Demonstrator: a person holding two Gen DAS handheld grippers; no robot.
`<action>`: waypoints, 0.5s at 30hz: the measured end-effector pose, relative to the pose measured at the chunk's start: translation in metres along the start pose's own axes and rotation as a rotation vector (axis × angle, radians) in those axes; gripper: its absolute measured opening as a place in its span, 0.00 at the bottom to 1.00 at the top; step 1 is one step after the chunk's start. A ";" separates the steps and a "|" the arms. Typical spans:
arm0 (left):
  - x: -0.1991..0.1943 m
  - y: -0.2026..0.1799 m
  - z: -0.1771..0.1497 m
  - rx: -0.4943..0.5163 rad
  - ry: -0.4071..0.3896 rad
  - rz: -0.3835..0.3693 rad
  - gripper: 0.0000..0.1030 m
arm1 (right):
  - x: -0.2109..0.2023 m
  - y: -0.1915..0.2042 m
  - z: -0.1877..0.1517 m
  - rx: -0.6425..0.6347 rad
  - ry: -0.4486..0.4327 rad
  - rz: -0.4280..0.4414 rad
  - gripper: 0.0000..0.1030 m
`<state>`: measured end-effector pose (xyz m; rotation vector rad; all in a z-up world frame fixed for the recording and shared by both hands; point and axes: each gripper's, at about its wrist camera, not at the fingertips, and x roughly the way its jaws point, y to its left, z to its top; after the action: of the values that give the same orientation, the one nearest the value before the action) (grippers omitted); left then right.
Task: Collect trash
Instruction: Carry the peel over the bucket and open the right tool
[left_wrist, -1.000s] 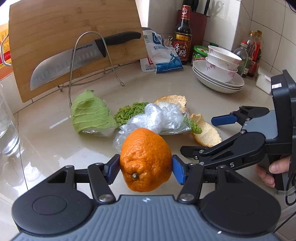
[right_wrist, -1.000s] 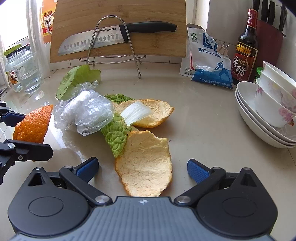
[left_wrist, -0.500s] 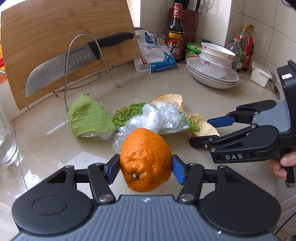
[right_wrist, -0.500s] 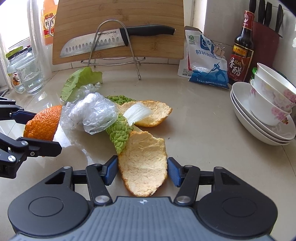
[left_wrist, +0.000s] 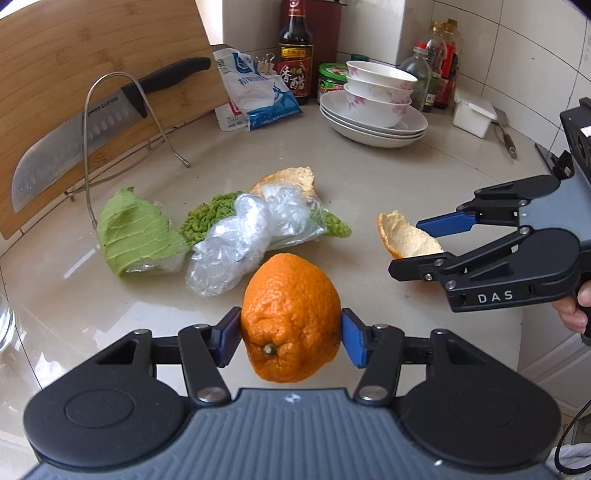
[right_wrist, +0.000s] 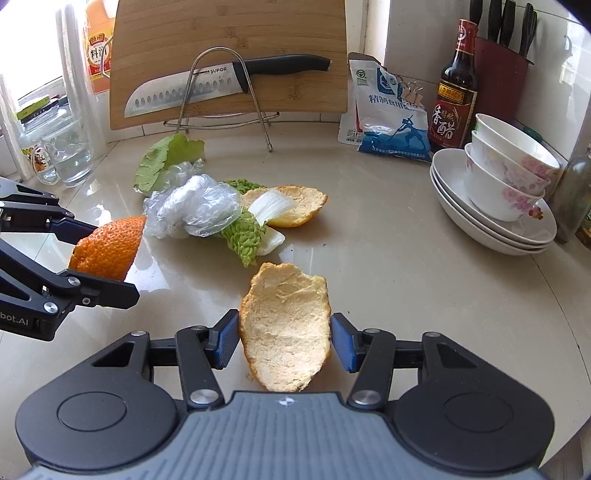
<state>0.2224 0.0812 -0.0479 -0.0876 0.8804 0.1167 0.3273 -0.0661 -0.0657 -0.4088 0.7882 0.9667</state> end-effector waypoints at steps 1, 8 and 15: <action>-0.001 -0.003 0.000 0.008 0.001 -0.003 0.53 | -0.004 -0.001 -0.004 0.005 -0.001 0.004 0.57; -0.015 -0.036 -0.001 0.062 0.000 -0.026 0.52 | -0.042 -0.007 -0.032 0.026 -0.020 0.015 0.57; -0.027 -0.077 -0.002 0.131 0.004 -0.084 0.51 | -0.083 -0.020 -0.065 0.082 -0.040 -0.023 0.57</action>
<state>0.2141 0.0029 -0.0263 -0.0026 0.8853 -0.0197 0.2899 -0.1652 -0.0468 -0.3262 0.7826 0.9159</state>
